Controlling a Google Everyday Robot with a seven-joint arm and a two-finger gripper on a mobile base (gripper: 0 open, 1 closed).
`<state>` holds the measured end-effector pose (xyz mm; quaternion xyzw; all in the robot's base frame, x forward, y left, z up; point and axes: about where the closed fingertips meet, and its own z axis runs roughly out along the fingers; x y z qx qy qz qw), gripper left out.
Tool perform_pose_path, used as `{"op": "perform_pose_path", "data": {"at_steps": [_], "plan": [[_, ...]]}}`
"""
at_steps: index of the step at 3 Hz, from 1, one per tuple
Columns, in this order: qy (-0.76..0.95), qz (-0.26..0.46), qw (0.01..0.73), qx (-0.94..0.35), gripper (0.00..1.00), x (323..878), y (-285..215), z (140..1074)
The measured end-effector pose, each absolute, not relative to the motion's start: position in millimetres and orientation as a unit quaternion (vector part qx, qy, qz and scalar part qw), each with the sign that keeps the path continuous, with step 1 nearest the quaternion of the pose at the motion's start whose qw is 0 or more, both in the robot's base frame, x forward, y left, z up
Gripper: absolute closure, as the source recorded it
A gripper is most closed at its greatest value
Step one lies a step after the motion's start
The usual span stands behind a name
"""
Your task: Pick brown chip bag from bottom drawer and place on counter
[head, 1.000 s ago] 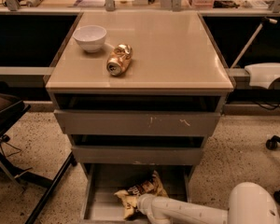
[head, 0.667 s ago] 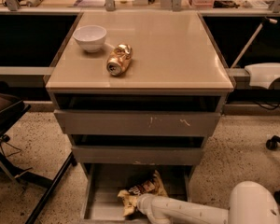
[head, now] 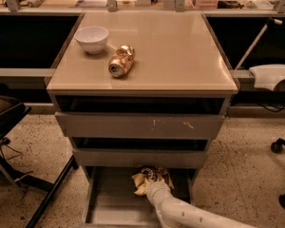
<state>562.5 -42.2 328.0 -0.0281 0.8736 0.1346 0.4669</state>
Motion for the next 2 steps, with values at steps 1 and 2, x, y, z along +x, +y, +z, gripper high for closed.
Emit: {"op": "perform_pose_path", "data": {"at_steps": [1, 2], "plan": [[0.874, 0.134, 0.466, -0.028, 1.00, 562, -42, 327], [0.887, 0.146, 0.436, -0.041, 1.00, 547, -63, 328]]}}
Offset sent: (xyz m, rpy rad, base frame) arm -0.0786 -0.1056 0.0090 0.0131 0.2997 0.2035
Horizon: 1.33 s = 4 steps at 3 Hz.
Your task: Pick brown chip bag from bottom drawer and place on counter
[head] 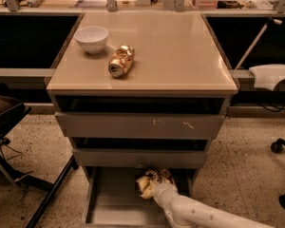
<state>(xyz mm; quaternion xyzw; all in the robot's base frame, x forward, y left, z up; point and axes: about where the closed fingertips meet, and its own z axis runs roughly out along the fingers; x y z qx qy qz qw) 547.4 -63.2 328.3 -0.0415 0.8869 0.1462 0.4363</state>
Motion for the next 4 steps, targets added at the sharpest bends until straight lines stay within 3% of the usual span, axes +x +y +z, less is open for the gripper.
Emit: {"op": "perform_pose_path", "data": {"at_steps": [2, 3, 4], "plan": [[0.943, 0.145, 0.300, 0.006, 1.00, 458, -212, 324], [0.950, 0.121, 0.281, 0.066, 1.00, 392, -285, 360], [0.938, 0.044, 0.334, 0.081, 1.00, 353, -333, 430]]}}
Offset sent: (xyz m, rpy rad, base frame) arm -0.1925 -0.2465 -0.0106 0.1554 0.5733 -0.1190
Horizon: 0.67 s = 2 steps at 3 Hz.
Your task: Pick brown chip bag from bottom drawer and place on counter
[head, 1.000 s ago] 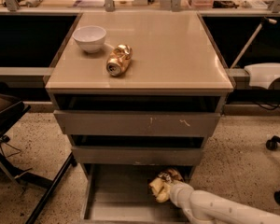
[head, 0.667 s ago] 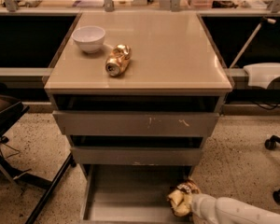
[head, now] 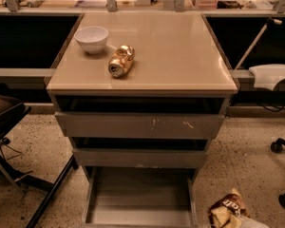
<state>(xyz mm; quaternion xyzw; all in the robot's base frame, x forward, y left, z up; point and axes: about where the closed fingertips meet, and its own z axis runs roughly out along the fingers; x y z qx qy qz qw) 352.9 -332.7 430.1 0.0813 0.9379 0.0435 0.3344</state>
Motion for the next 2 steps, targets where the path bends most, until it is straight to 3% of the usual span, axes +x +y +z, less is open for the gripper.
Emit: {"op": "perform_pose_path", "data": {"at_steps": [1, 2], "plan": [[0.924, 0.019, 0.373, 0.080, 1.00, 357.9, -340.6, 463.2], [0.930, 0.020, 0.362, 0.063, 1.00, 356.5, -333.1, 460.1]]}}
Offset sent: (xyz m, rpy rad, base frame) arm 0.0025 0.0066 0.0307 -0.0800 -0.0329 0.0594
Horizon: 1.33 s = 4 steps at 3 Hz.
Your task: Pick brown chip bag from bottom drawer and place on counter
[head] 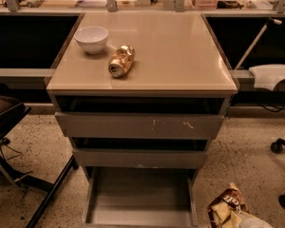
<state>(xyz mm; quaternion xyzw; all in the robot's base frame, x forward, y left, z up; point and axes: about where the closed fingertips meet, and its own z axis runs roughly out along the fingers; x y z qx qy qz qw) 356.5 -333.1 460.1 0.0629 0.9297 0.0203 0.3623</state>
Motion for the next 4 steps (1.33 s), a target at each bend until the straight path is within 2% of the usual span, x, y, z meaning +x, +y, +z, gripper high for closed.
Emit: {"op": "perform_pose_path", "data": {"at_steps": [1, 3, 4], "plan": [[0.945, 0.036, 0.323, 0.044, 1.00, 339, -318, 462], [0.957, 0.176, 0.226, 0.031, 1.00, 316, -192, 554], [0.957, 0.176, 0.227, 0.031, 1.00, 317, -192, 555]]}}
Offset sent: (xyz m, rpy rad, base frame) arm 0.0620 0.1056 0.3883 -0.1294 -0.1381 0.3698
